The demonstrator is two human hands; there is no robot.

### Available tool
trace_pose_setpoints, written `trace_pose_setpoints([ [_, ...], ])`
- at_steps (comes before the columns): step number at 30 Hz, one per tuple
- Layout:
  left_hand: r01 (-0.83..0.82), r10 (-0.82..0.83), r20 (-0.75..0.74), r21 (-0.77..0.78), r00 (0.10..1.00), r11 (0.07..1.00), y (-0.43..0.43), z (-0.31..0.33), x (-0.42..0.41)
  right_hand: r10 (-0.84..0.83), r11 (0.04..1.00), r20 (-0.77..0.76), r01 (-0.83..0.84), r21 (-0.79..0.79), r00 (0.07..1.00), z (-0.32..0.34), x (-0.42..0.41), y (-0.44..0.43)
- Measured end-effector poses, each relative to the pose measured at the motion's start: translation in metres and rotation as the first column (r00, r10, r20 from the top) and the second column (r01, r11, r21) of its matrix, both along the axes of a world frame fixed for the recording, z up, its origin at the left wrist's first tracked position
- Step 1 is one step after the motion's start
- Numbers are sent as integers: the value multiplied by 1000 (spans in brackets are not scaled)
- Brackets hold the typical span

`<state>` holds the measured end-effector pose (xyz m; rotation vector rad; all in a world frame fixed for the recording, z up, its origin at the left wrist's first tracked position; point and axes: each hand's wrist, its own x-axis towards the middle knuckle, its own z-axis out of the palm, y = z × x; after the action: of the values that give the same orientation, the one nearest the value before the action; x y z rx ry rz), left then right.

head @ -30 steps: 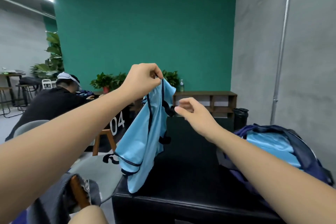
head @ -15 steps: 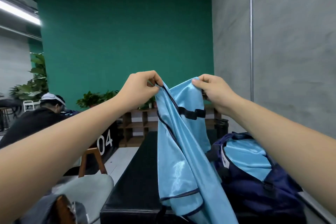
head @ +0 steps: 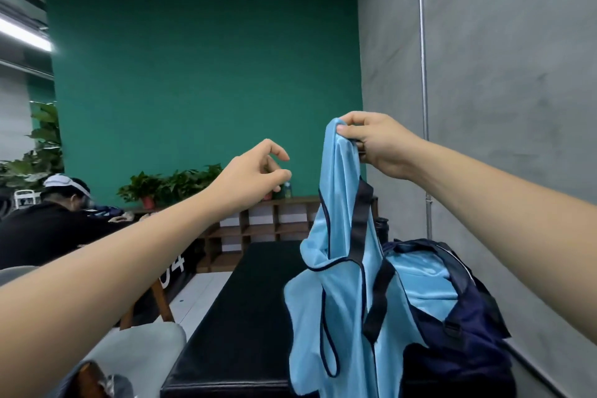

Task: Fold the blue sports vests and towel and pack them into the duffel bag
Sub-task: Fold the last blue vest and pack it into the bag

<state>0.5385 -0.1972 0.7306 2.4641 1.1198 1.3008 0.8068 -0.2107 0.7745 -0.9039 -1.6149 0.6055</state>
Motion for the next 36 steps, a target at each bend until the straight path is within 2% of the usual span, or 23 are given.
trace_pose_setpoints([
  [4, 24, -29, -81, -65, 996, 998, 0, -6, 14, 33, 999, 17, -33, 6, 999, 5, -8, 1],
  [8, 81, -126, -186, -232, 974, 969, 7, -22, 27, 73, 997, 40, -73, 10, 997, 10, -16, -5],
  [11, 77, -131, -211, -249, 969, 966, 12, -36, 35, 88, 996, 81, -89, 2, 993, 13, -16, -10],
  [16, 142, -151, -8, -296, 989, 945, 23, -42, 36, 136, 990, 121, -131, -48, 983, 13, -3, -20],
  [18, 272, -241, 131, -346, 962, 898, 22, -40, 36, 173, 983, 137, -163, -79, 975, 12, 2, -22],
  [20, 368, -313, 200, -367, 928, 854, 16, -35, 38, 203, 976, 153, -187, -110, 967, 10, 5, -24],
  [22, 334, -281, 191, -360, 940, 871, 14, -30, 37, 225, 970, 166, -205, -129, 960, 9, 8, -26],
  [24, 186, -154, 139, -267, 978, 946, 17, -24, 29, 216, 972, 169, -196, -126, 962, 8, 11, -28],
  [26, 33, -11, 132, -164, 991, 986, 22, -16, 20, 123, 990, 200, -108, -87, 972, 8, 16, -28],
  [29, -108, 121, 155, -89, 981, 990, 26, -3, 6, -171, 985, 343, 147, 95, 924, 4, 24, -25],
  [32, -171, 177, 152, -52, 973, 984, 26, 7, -1, -441, 896, 511, 331, 295, 738, -3, 23, -23],
  [34, -185, 190, 153, -45, 970, 982, 24, 10, -2, -521, 854, 590, 373, 363, 617, -9, 18, -21],
  [36, -193, 198, 147, -49, 969, 980, 20, 13, 0, -563, 826, 601, 406, 391, 568, -16, 13, -16],
])
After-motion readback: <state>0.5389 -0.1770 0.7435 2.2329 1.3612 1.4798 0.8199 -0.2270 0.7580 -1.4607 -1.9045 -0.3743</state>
